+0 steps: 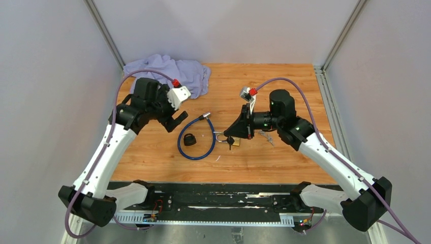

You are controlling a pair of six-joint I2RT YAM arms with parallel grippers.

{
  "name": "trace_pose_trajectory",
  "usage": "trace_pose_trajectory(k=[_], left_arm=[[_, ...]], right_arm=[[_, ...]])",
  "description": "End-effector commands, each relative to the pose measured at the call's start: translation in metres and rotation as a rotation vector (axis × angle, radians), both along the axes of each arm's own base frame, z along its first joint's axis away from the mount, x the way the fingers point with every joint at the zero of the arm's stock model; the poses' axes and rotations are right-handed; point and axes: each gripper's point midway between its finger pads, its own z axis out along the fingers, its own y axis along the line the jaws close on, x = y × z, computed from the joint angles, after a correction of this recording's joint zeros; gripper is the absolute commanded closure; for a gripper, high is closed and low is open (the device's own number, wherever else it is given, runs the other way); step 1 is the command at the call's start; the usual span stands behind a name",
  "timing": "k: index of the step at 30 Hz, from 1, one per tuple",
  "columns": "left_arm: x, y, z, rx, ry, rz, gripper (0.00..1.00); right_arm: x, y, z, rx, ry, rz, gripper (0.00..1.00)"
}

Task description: Unlock with the key

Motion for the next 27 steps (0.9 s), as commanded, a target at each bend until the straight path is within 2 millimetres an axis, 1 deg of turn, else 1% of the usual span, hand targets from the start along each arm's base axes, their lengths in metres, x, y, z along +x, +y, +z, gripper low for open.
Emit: trace_pose_trajectory(k=[1,5,9,12,15,17,22,24,27], left_arm=[[-0.011,-0.027,-0.039,-0.031,0.196,-0.083,0.02],[-0.012,-0.038,-0.078,0.061,0.299,-0.102,0.02],[-0.004,-0.043,-0.112,0.156,0.377,-0.11,0.02],[0.001,-0.047,-0.127,0.208,0.406,-0.109,0.02],[0.002,-0.05,-0.14,0.252,0.426,-0.111,0.02],[0.003,-0.051,-0.15,0.283,0.433,-0.107,0.0],[0.0,-0.053,-0.173,0.338,0.483,-0.126,0.1],[-0.001,-0.053,-0.18,0.353,0.496,-0.138,0.17],[-0.002,-0.052,-0.188,0.368,0.517,-0.142,0.23]], right_arm=[[0.007,-0.007,0.014,0.027,-0.047,-0.039,0.99],[0.006,-0.01,0.017,0.024,-0.05,-0.047,1.0],[0.004,-0.015,0.018,0.022,-0.052,-0.058,0.99],[0.003,-0.019,0.019,0.022,-0.053,-0.066,0.99],[0.0,-0.023,0.02,0.024,-0.059,-0.074,0.99],[-0.001,-0.025,0.019,0.024,-0.061,-0.079,0.99],[-0.003,-0.028,0.019,0.028,-0.063,-0.086,0.99],[-0.003,-0.029,0.02,0.029,-0.066,-0.09,1.0],[-0.003,-0.029,0.021,0.031,-0.07,-0.088,1.0]])
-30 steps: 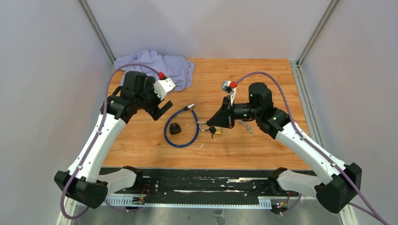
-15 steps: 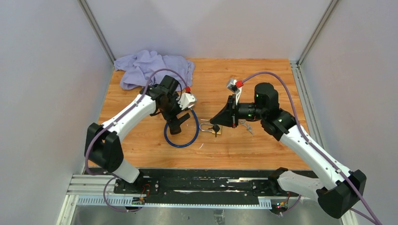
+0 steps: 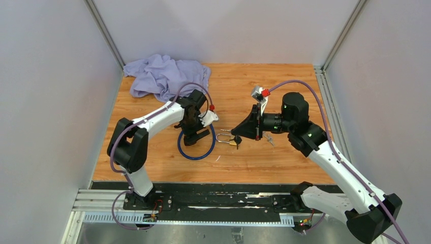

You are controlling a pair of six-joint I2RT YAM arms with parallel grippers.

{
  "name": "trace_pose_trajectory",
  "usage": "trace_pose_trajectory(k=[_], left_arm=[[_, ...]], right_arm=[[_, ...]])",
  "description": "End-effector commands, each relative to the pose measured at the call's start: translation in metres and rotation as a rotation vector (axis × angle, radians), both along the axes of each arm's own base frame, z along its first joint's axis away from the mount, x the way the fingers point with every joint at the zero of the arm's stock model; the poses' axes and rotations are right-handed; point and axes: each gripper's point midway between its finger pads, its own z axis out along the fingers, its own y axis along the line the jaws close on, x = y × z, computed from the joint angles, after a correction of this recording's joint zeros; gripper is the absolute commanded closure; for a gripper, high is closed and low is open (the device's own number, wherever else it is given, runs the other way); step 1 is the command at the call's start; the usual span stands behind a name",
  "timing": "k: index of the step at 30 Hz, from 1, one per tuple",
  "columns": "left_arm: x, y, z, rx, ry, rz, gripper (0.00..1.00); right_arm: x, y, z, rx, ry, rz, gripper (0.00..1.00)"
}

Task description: Unlock with the key

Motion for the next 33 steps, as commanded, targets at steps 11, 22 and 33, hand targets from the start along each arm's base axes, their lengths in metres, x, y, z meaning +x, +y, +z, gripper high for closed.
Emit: trace_pose_trajectory(k=[11,22,33], left_arm=[[0.005,-0.005,-0.023,0.074,0.009,-0.037,0.4],[0.007,0.004,-0.022,0.135,-0.015,-0.048,0.53],[-0.001,0.0,-0.025,0.15,0.024,-0.056,0.99]], right_arm=[[0.001,-0.005,0.003,0.006,-0.016,-0.011,0.99],[0.0,-0.005,0.003,0.006,-0.017,-0.008,0.99],[-0.002,-0.007,0.005,0.006,-0.027,-0.01,0.99]])
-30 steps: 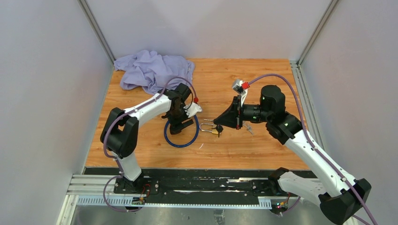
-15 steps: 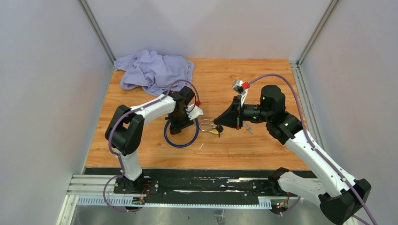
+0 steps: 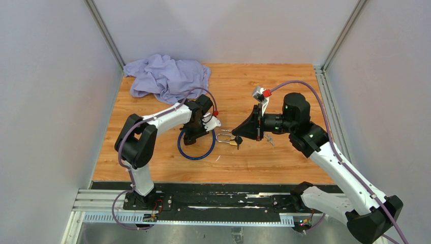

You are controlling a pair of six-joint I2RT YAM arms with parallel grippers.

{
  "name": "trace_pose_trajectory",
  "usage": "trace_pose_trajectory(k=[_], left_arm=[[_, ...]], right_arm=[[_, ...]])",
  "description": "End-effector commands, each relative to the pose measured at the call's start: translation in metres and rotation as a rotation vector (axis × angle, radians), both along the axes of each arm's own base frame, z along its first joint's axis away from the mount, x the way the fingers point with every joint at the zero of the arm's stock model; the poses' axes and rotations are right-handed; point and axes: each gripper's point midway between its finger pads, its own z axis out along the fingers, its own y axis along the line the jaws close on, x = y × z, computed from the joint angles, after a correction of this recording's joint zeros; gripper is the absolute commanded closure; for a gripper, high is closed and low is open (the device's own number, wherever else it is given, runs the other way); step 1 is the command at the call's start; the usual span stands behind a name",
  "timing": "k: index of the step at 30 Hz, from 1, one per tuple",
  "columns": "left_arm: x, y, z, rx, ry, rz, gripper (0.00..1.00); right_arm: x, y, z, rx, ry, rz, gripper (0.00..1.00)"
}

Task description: Unlock with the key

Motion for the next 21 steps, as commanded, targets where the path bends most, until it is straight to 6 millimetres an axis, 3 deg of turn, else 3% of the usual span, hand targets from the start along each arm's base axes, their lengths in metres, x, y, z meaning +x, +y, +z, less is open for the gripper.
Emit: trace_pose_trajectory(k=[1,4,7,10,14,16,19,21], left_arm=[[-0.001,-0.008,0.005,-0.01,0.02,-0.009,1.0],[0.001,-0.019,0.026,-0.069,0.014,0.006,1.0],[0.0,-0.036,0.066,-0.188,0.012,0.021,1.0],[0.005,-0.056,0.121,-0.378,-0.008,0.066,1.0],[0.0,-0.075,0.217,-0.792,0.016,0.099,1.0],[-0.001,-0.074,0.257,-0.965,0.031,0.146,1.0],[-0.011,-0.067,0.301,-1.167,0.06,0.172,1.0],[-0.023,-0.066,0.319,-1.268,0.061,0.144,1.0]], right_arm=[[-0.001,-0.005,0.005,0.006,-0.027,-0.007,0.99],[-0.001,-0.006,0.009,0.006,-0.037,-0.015,1.0],[0.0,-0.007,0.016,0.007,-0.046,-0.02,0.99],[0.001,-0.007,0.021,0.009,-0.048,-0.023,0.99],[0.005,-0.004,0.025,0.011,-0.048,-0.022,0.99],[0.006,0.0,0.029,0.015,-0.05,-0.012,0.99],[0.008,0.005,0.038,0.031,-0.066,0.004,0.99],[0.009,0.01,0.044,0.04,-0.073,0.019,0.99]])
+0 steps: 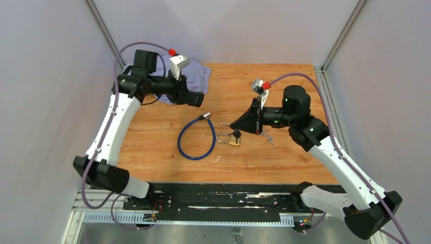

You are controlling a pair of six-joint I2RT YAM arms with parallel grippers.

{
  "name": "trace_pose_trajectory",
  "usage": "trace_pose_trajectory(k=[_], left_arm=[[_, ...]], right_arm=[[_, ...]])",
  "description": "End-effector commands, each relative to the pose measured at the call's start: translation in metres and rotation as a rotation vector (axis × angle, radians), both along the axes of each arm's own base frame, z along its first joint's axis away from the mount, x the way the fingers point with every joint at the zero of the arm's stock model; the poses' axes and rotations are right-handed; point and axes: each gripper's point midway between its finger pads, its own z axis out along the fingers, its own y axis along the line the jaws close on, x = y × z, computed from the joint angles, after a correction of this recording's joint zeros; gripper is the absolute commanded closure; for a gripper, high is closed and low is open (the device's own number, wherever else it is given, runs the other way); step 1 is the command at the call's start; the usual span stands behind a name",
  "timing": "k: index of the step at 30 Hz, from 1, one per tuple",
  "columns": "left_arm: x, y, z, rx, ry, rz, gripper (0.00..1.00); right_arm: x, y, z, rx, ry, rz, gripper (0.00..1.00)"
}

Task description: Unlock with the key

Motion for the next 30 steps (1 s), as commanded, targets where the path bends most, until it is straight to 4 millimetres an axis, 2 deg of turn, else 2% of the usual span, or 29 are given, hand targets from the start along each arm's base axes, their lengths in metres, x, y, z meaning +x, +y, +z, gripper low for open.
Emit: trace_pose_trajectory(k=[1,3,4,5,6,8,12,19,25,30], left_arm=[[-0.056,-0.023,0.067,-0.368,0.043,-0.165,0.99],[-0.076,-0.025,0.088,-0.466,0.005,-0.194,1.0],[-0.082,-0.027,0.108,-0.528,-0.069,-0.219,1.0],[-0.094,-0.026,0.114,-0.577,-0.046,-0.219,1.0],[-0.101,-0.027,0.133,-0.635,-0.132,-0.255,1.0],[-0.113,-0.027,0.147,-0.693,-0.116,-0.282,1.0],[-0.117,-0.027,0.14,-0.681,-0.059,-0.32,1.0],[-0.134,-0.024,0.13,-0.653,-0.031,-0.393,1.0],[-0.142,-0.032,0.122,-0.651,0.014,-0.43,1.0],[-0.138,-0.035,0.12,-0.654,0.029,-0.424,1.0]], right_arm=[[0.002,0.008,0.027,0.041,-0.063,0.032,0.99],[0.002,0.011,0.031,0.042,-0.075,0.041,0.99],[0.002,0.012,0.033,0.043,-0.08,0.046,0.99],[0.002,0.013,0.034,0.046,-0.084,0.048,0.99],[0.001,0.015,0.037,0.052,-0.093,0.052,0.99],[-0.002,0.018,0.042,0.06,-0.111,0.063,0.99],[-0.008,0.017,0.051,0.077,-0.147,0.075,0.99],[-0.019,0.005,0.071,0.101,-0.21,0.051,0.99],[-0.023,0.003,0.091,0.12,-0.244,0.053,0.99],[-0.027,0.005,0.097,0.128,-0.254,0.07,0.99]])
